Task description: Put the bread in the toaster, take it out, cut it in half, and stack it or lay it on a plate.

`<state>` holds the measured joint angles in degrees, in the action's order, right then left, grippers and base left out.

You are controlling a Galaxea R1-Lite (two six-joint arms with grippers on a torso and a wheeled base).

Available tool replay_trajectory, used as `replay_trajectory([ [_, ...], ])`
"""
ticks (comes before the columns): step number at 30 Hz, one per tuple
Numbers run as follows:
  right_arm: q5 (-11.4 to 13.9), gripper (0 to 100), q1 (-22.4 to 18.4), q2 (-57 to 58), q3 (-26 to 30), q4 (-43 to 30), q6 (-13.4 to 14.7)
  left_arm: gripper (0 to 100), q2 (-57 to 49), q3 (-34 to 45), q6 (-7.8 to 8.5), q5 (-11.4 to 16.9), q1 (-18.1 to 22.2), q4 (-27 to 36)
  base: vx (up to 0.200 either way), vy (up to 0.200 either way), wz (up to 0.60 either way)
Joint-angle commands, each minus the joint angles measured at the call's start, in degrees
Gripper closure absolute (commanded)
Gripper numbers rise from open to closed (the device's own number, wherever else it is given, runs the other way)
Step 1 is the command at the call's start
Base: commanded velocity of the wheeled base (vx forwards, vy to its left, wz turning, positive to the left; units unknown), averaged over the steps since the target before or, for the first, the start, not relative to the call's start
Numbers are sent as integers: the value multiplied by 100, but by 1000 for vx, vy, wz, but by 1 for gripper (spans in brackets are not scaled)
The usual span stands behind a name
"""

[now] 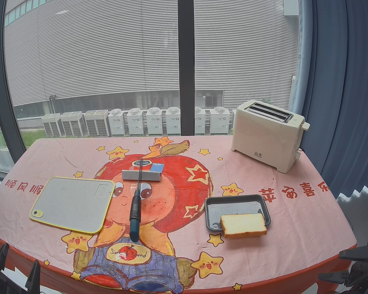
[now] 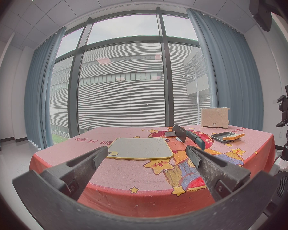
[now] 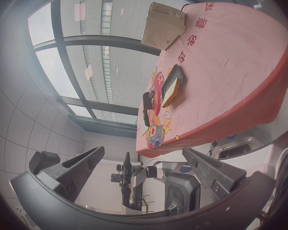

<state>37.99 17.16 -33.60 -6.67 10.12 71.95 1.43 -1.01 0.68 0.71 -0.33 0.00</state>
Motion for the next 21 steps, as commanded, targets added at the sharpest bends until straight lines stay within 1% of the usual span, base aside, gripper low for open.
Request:
replay_trajectory([
  [1,7,0,33,-182,-54,8,-5,0,-2,92,2,0,-2,0,0,0,0],
  [6,7,0,41,-376,-186,34,-23,0,-2,92,2,0,-2,0,0,0,0],
  [8,7,0,77,-472,-256,34,-85,0,-2,92,2,0,-2,0,0,0,0],
  [11,-2,0,279,-657,-326,34,-216,0,-2,92,2,0,-2,0,0,0,0],
  [17,-19,0,648,-1298,-572,60,-252,0,-2,92,2,0,-2,0,0,0,0],
  [21,-19,0,929,-1676,-520,456,-260,0,-2,92,2,0,-2,0,0,0,0],
])
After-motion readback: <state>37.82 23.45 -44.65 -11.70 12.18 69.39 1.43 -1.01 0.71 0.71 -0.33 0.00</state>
